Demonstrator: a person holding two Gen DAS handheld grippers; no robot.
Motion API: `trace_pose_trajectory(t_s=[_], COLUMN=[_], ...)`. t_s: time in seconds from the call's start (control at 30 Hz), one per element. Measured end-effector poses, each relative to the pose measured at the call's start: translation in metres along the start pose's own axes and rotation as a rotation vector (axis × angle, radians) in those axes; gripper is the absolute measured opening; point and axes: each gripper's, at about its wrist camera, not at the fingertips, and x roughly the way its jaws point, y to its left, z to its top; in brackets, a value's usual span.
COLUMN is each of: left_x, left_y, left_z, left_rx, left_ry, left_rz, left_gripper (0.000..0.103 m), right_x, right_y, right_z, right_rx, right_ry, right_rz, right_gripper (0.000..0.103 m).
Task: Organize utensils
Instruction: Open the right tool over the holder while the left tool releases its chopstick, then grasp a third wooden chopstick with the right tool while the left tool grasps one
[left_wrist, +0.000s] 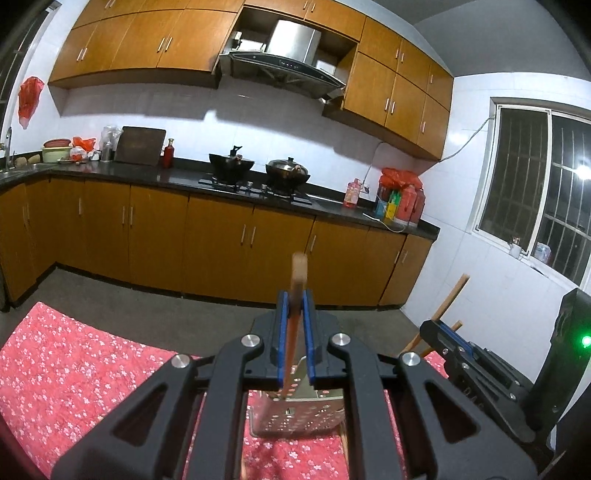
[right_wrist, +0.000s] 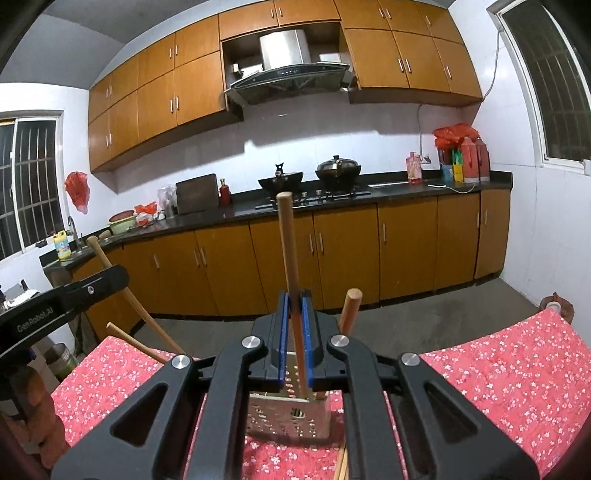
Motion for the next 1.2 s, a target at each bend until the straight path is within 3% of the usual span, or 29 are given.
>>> trace_pose_trajectory(t_s=[0.07,0.13,0.47,0.6,0.7,0.87,1.0,1.07,1.2], left_x=[-0.002,-0.006,-0.046,-0.069,-0.081,-0.077,-0.065,-0.06,-0.06], left_y=[-0.001,-0.001,0.003,0.011,0.02,0.041,0.064,0.074,0.083], left_z=[0.0,0.001,0.002,-0.009,-0.032,-0.088,-0.131,-0.149,-0.171], left_rx=[0.002,0.002,-0.023,-0.015,0.002,0.027,-0.018,-0.058,-0.088], left_ry=[-0.002,-0.006,-0.039,-0.028,0.017,0.173,0.313,0.37,0.42], left_rz=[-0.001,0.0,-0.009,0.007,0.052,0.137,0.185,0.195,0.203], left_gripper=[0.014,0.016,0.02,0.022,0.025,0.027,0.027,0.027,0.027], right_x=[-0.003,-0.009,-0.058,-0.083,-0.085,-0.048,-0.016,-0.007,0.001], right_y=[0.0,0.0,-0.002,-0.016,-0.029,-0.054,-0.064,-0.062,-0.051], right_z=[0.002,0.005,0.017,0.005,-0.017,-0.087,-0.143,-0.162,-0.178], right_rx=[0.005,0.008,0.022,0.029,0.028,0.054,0.123,0.133,0.104], right_ry=[-0.004,-0.017,-0.086,-0.078,-0.008,0.279,0.497,0.555,0.588], right_rz=[0.004,0.006,0.013,-0.015,-0.06,-0.134,-0.115,-0.106,-0.097], right_gripper=[0.016,0.029,0.03,0.03,0.03,0.03,0.022,0.021,0.02])
